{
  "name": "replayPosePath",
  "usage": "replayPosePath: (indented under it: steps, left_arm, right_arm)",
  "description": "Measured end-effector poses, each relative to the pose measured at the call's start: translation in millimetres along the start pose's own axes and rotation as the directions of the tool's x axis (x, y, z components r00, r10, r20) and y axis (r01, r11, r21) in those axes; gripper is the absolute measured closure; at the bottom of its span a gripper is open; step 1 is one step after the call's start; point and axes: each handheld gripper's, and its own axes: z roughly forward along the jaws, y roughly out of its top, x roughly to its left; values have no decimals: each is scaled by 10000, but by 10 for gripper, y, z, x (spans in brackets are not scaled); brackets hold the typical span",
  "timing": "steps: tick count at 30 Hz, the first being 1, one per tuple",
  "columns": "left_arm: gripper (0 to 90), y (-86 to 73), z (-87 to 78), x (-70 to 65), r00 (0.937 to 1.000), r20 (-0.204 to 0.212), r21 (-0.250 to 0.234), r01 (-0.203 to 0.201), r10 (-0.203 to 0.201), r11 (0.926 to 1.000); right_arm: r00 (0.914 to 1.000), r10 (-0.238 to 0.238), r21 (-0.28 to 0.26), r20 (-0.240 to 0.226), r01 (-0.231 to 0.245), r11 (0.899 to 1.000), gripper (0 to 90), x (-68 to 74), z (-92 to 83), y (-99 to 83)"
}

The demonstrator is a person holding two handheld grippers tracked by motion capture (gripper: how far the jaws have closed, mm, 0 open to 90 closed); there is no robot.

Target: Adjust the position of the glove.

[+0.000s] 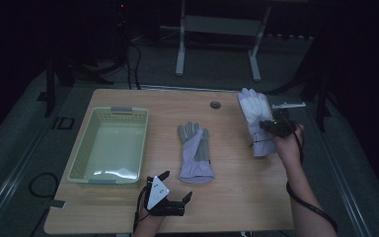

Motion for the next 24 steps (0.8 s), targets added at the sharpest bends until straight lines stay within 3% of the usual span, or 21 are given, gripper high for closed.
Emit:
replayPosePath:
  steps: [2, 5, 12, 15, 22, 24]
  left_arm:
    - [0, -2, -3, 2, 10000, -36, -36, 32, -32, 10000]
    - [0, 0, 0, 5, 10000, 44, 15, 13, -13, 10000]
    - [0, 9, 18, 0, 9995, 291, 196, -105, 100, 9998]
    - [0, 8, 15, 18, 9993, 373, 166, 72, -78, 9998]
    - [0, 8, 14, -1, 9993, 364, 169, -94, 88, 9998]
    - [0, 5, 11, -10, 9993, 350, 118, -170, 166, 9998]
  right_arm:
    - [9995, 309, -209, 71, -308, 9993, 804, 68, -124, -75]
    - [9986, 317, -361, 416, -302, 9989, 804, 174, -245, -180]
    - [9932, 1102, -755, 378, -1071, 9914, 803, 313, -468, -451]
    - [9919, 1197, -865, 426, -1157, 9895, 803, 370, -542, -547]
    - [9875, 1469, -859, 578, -1417, 9862, 803, 435, -552, -710]
    - [9828, 1738, -781, 618, -1688, 9825, 803, 426, -483, -794]
